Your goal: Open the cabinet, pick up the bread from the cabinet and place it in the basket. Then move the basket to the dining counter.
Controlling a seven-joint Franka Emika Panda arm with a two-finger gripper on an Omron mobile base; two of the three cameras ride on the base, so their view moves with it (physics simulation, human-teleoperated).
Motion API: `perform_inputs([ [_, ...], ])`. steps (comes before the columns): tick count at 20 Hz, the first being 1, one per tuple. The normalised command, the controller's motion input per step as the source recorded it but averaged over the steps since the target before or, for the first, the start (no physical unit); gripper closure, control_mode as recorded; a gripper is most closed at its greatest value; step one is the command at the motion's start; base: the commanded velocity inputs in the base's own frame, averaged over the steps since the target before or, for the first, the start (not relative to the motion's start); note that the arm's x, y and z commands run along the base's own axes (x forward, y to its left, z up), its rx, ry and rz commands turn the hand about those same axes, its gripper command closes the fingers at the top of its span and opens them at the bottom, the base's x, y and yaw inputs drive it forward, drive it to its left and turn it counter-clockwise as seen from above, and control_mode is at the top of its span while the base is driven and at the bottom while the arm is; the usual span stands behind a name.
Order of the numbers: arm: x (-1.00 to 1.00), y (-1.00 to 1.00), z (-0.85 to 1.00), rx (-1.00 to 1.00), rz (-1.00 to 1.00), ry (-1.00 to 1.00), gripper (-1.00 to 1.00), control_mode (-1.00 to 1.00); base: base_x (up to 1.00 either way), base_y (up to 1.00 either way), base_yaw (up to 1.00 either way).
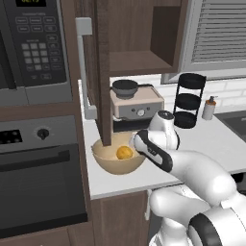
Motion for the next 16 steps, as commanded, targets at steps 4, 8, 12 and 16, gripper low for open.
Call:
perform_inputs([
  [4,-0.41,-0.14,0.01,0.00,-0.28,-0.16,1.00,-1.00,0.00,0.00,0.00],
  [8,-0.43,-0.30,0.16,0.04,-0.33,-0.22,1.00,-1.00,0.00,0.00,0.00],
  [12,-0.49,-0.52,0.24,0.13,-0.37,-0.22,1.00,-1.00,0.00,0.00,0.00],
  [16,-0.30,-0.44,0.47,0.12,-0.39,-0.15,1.00,-1.00,0.00,0.00,0.00],
])
